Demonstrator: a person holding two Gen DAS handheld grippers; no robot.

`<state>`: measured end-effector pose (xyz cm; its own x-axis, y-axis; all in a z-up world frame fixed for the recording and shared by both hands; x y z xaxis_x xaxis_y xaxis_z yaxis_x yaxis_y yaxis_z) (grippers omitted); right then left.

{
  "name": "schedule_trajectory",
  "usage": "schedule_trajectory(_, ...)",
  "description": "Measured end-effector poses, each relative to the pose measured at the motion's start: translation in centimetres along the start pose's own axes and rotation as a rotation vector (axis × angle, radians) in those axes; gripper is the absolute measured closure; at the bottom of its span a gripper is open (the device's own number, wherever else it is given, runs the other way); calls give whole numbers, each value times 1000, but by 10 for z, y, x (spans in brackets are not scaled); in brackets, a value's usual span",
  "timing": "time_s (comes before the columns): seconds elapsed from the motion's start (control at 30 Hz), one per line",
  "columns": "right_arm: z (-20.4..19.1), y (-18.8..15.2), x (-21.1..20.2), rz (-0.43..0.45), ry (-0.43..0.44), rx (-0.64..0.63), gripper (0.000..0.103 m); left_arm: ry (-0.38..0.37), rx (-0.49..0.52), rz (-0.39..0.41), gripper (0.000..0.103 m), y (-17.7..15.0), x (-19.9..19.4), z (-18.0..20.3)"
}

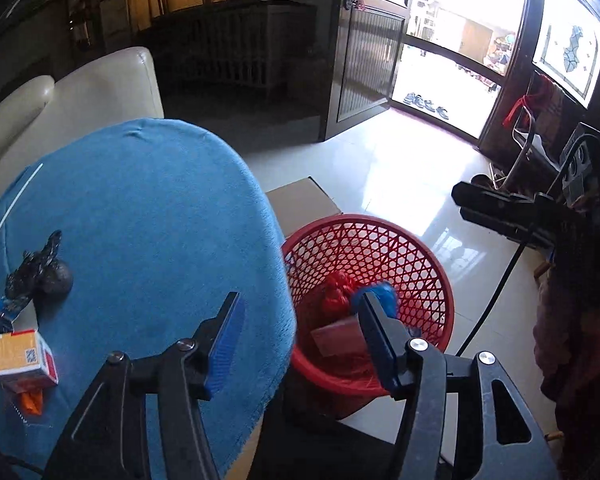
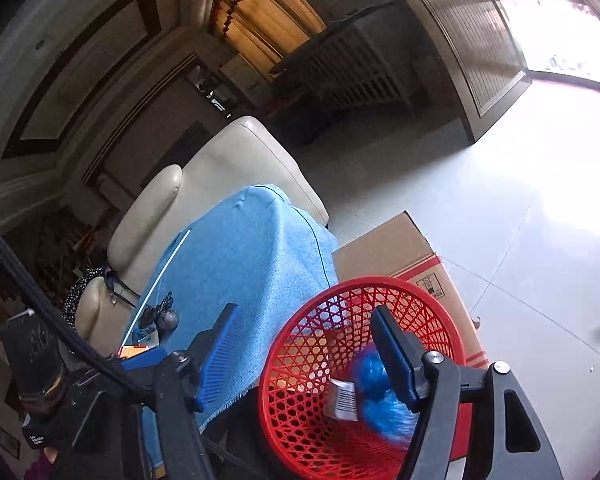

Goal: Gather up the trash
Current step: 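Carry the box and blue bags to the wastebasket and open both tools, then return both tools over the table toward the remaining boxes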

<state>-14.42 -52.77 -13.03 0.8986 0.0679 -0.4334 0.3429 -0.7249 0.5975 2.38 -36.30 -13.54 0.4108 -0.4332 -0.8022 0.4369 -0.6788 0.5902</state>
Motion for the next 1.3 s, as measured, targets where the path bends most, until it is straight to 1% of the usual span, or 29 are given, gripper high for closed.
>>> schedule_trajectory(0.17,-20,-1,16,-19,38,-38,33,78,-28,-4,43,-30,-20,-35)
schedule_trajectory(0.3,-44,-6,40,-67,74,-74,33,139,-103,-11,42,-59,-41,-70)
schedule_trajectory(0.47,-80,-18,71,-132,130,-128,33,223,-264,-18,42,-97,-68,-130)
schedule_trajectory(0.57,-108,-29,92,-184,166,-178,33,284,-390,-35,42,-129,-85,-176)
schedule_trajectory(0.67,-139,-42,114,-238,208,-225,33,335,-498,-49,37,-158,-95,-212)
schedule_trajectory(0.77,-169,-57,139,-298,253,-276,33,380,-590,-55,37,-182,-105,-243)
schedule_trajectory(0.8,-184,-63,150,-328,278,-300,33,390,-608,-53,37,-187,-108,-250)
schedule_trajectory(0.93,-222,-86,185,-413,326,-368,33,422,-663,-43,37,-202,-115,-269)
schedule_trajectory(1.1,-265,-112,236,-511,378,-446,33,416,-693,-54,37,-217,-112,-280)
schedule_trajectory(1.17,-278,-116,255,-541,398,-453,33,408,-705,-61,37,-222,-110,-282)
schedule_trajectory(1.23,-290,-120,280,-570,436,-435,33,409,-720,-64,37,-229,-111,-286)
schedule_trajectory(1.3,-300,-123,303,-588,455,-418,33,407,-738,-66,37,-234,-111,-290)
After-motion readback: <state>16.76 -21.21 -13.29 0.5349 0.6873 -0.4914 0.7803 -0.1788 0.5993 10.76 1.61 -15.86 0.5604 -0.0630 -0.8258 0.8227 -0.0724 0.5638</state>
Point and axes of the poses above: each gripper's, at about its wrist camera, not at the fingertips, and x roughly the way its jaws point, z to its right, y to its top, the point moved 4 cm from there along x, roughly the way its jaws point, and after that the axes turned 10 degrees about y, right-handed, at the moved point
